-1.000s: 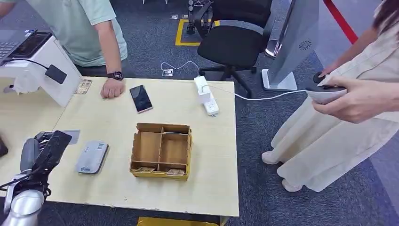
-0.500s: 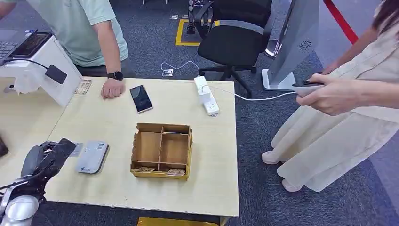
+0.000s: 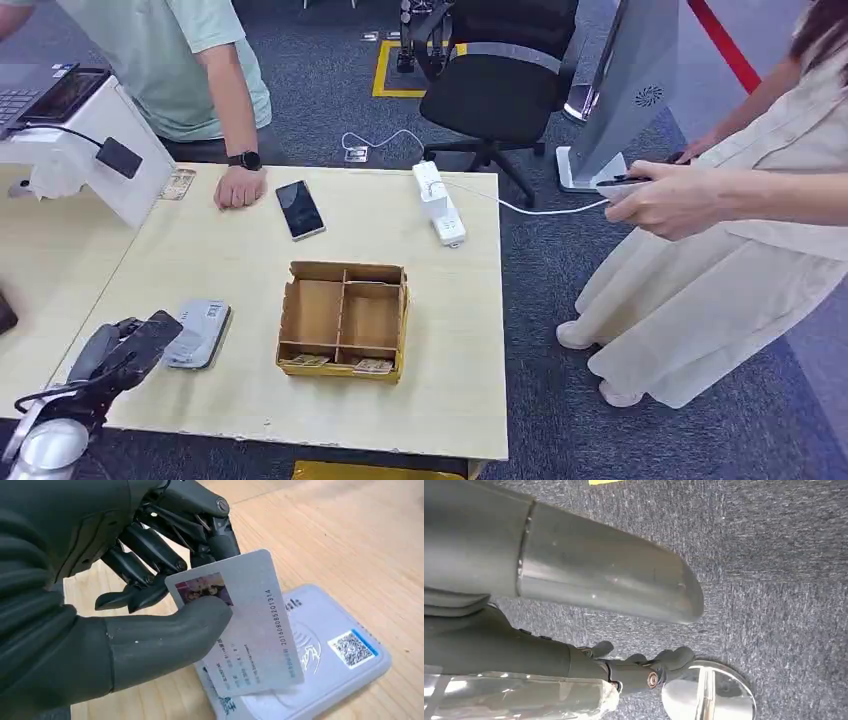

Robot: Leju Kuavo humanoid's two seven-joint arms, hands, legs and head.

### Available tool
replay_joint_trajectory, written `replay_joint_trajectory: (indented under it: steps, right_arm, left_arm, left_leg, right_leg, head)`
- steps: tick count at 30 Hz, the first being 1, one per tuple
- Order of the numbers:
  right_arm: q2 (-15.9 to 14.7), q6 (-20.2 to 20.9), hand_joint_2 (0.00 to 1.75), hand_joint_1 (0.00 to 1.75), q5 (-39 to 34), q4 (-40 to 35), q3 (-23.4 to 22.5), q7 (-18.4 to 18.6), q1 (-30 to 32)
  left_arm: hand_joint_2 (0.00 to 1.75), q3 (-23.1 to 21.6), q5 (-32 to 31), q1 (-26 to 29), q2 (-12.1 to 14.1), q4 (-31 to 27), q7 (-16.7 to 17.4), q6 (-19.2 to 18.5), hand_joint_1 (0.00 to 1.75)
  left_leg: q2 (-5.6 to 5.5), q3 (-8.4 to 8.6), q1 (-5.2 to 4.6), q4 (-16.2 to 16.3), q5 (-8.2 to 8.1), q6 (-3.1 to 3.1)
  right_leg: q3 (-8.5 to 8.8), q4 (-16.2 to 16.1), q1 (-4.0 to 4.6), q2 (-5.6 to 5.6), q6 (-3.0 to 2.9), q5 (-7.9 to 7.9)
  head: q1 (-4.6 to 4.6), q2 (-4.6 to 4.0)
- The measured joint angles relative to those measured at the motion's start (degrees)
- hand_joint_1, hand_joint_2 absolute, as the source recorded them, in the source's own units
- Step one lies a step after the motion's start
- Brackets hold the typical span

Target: Pass the card to the sensor for recognition and then transmit it.

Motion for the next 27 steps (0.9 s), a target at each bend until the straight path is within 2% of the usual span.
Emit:
replay_joint_trajectory:
  steps: [18,27]
  right_arm:
    - [-0.09,0.20,0.00,0.00,0.72,0.20,0.00,0.50,-0.87]
    - [-0.09,0.11,0.00,0.00,0.68,0.39,0.00,0.48,-0.85]
  left_arm:
    - [1.75,-2.88,-1.57,-1.92,0.02,4.37,1.07,-0.35,1.75]
    - [1.75,-4.54,-10.22,-4.26,-2.37,6.79,2.25,7.54,1.75]
  left_leg:
    - [0.00,0.02,0.00,0.00,0.00,0.00]
    - [-0.02,0.03,0.00,0.00,-0.01,-0.02]
  right_leg:
    - [0.01,0.00,0.00,-0.01,-0.01,0.00]
    - [0.02,0.00,0.00,-0.03,0.00,0.01]
  head:
    - [0.00,0.00]
    - [0.00,0.00]
